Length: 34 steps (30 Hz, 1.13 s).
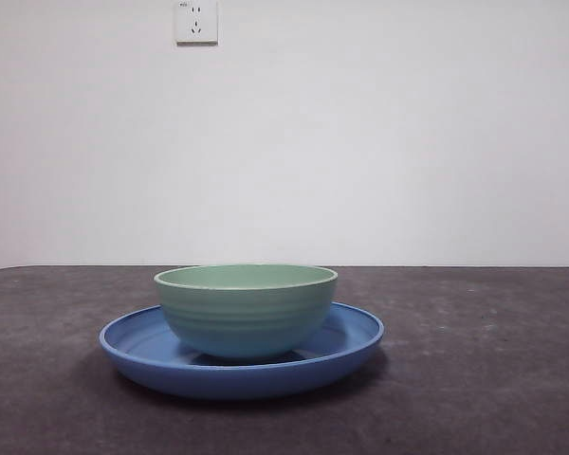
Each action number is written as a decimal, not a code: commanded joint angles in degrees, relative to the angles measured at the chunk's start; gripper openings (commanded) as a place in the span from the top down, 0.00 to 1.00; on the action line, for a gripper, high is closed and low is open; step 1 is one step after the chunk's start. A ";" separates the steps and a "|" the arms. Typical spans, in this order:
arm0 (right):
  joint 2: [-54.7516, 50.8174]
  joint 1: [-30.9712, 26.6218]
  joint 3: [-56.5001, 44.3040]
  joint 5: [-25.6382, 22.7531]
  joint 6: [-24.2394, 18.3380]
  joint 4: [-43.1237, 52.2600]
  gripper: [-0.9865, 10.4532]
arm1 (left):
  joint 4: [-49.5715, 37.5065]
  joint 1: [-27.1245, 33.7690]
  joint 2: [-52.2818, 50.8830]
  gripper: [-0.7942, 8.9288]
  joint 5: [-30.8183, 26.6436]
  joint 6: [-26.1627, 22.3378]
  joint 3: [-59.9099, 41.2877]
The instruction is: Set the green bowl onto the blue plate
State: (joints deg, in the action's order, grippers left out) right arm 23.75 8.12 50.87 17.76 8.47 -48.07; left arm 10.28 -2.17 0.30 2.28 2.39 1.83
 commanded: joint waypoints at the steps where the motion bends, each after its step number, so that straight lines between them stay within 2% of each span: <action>1: -3.65 -4.11 -6.21 -0.28 -3.89 9.25 0.90 | 0.42 -0.13 -0.11 0.89 -0.17 -0.66 -1.14; 6: -11.65 -7.50 -19.78 -2.29 -8.46 23.54 0.90 | 0.42 -0.13 -0.11 0.89 -0.17 -0.66 -1.14; 9: -15.54 -8.11 -26.40 -3.87 -11.17 26.80 0.90 | 0.42 -0.13 -0.11 0.89 -0.17 -0.66 -1.14; 16: -21.64 -10.32 -39.26 -4.55 -13.64 32.41 0.90 | 0.42 -0.13 -0.11 0.89 -0.17 -0.66 -1.14; 26: -23.54 -12.28 -47.58 -5.38 -12.96 36.65 0.90 | 0.42 -0.13 -0.11 0.89 -0.17 -0.66 -1.14; 34: -23.54 -11.58 -49.20 -14.53 -9.97 37.57 0.90 | 0.42 -0.13 -0.11 0.89 -0.17 -0.66 -1.14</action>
State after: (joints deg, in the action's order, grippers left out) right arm 0.36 -3.70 2.15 4.05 -3.03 -11.25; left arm 10.28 -2.17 0.30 2.28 2.39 1.83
